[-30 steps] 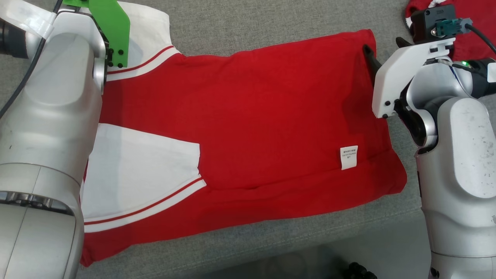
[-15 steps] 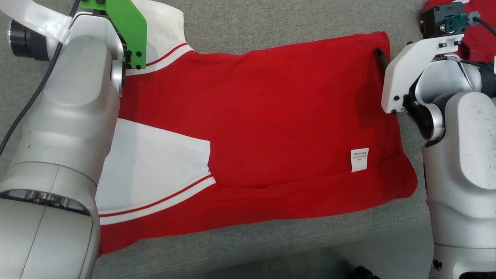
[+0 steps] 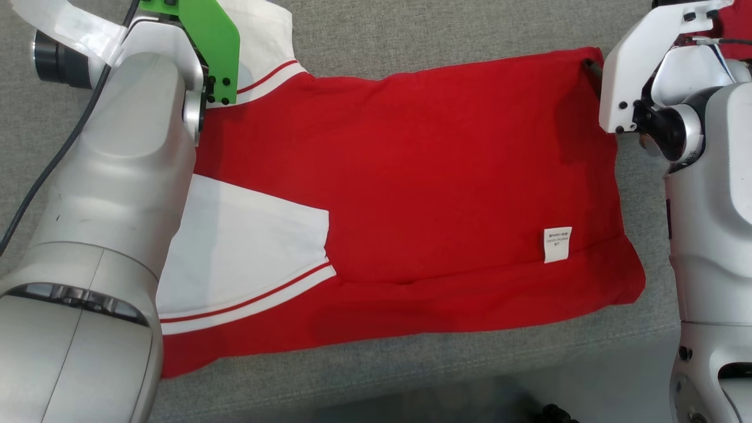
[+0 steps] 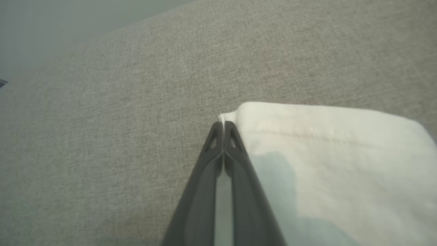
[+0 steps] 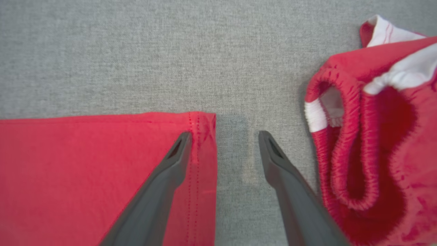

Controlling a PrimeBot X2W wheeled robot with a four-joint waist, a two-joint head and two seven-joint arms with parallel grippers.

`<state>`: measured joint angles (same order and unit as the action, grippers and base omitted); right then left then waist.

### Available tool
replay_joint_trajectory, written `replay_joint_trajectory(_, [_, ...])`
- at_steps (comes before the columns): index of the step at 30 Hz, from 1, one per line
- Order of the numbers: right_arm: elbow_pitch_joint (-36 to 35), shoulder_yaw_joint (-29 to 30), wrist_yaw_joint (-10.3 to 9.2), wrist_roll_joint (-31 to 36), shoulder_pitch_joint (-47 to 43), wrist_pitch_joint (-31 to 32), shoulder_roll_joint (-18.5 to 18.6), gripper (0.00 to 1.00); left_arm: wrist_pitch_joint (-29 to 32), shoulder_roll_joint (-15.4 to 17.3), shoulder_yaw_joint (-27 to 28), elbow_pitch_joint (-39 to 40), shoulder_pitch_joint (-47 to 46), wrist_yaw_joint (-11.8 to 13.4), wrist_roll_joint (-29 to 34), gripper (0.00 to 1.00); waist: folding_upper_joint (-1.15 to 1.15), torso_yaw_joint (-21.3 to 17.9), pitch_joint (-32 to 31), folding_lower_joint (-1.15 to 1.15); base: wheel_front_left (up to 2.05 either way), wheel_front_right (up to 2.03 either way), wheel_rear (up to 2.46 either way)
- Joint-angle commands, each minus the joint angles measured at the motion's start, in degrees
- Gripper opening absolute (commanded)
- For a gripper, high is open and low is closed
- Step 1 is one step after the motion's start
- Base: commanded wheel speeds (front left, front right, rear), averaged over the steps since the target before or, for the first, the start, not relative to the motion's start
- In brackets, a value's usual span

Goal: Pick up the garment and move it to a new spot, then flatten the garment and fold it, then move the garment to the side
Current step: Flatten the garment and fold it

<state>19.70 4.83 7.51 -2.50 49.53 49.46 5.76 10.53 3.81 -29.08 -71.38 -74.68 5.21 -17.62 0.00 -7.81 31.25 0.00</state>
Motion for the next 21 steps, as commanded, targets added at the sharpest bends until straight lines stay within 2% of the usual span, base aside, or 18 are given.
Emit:
replay_joint_trajectory(1, [-0.1,-0.5,-0.07,-1.0,0.8,1.6,0.9,1.00,0.3,-0.4,-0.3,-0.6,-0.6,-0.5,-0.5,0.00,0.00,0.2,0.0,0.00,0.00,0.00,0.00])
replay_joint_trajectory(6, [-0.5,-0.5,-0.07,-2.5,1.1,2.2,2.1,1.00,-0.2,-0.5,-0.6,-0.8,-0.7,-0.6,-0.8,0.00,0.00,0.3,-0.2,0.00,0.00,0.00,0.00])
replay_joint_trajectory(7, [-0.3,-0.3,-0.07,-3.3,1.1,2.4,2.0,0.97,-0.3,-0.5,-0.7,-0.9,-0.8,-0.7,-1.0,0.00,0.00,0.4,-0.1,0.00,0.00,0.00,0.00])
replay_joint_trajectory(8, [-0.1,-0.3,-0.06,-3.5,1.2,2.6,2.0,0.91,-0.3,-0.5,-0.7,-1.0,-0.8,-0.6,-1.1,0.00,0.00,0.4,-0.1,0.00,0.00,0.00,0.00])
replay_joint_trajectory(9, [0.1,-0.2,-0.06,-3.8,1.3,2.9,2.1,0.76,-0.4,-0.5,-0.8,-1.1,-0.8,-0.6,-1.2,0.00,0.00,0.4,0.0,0.00,0.00,0.00,0.00])
replay_joint_trajectory(10, [0.4,-0.1,-0.06,-4.2,1.5,3.0,2.2,0.72,-0.3,-0.5,-0.8,-1.1,-0.8,-0.5,-1.3,0.00,0.00,0.4,0.1,0.00,0.00,0.00,0.00])
replay_joint_trajectory(12, [1.1,-0.2,-0.06,-4.7,1.9,3.1,2.2,0.75,-0.5,-0.5,-1.0,-1.3,-0.6,-0.4,-1.4,0.00,0.00,0.5,0.2,0.00,0.00,0.00,0.00])
replay_joint_trajectory(16, [3.0,-0.5,-0.07,-5.5,3.0,2.9,1.8,0.69,-0.7,-0.5,-1.2,-1.5,-0.4,-0.2,-1.7,0.00,0.00,0.5,0.2,0.00,0.00,0.00,0.00])
replay_joint_trajectory(21, [5.6,-1.3,-0.06,-4.8,3.9,2.4,2.1,0.69,-0.9,-0.6,-1.7,-1.7,-0.8,-0.4,-2.0,0.00,0.00,1.0,0.6,0.00,0.00,0.00,0.00])
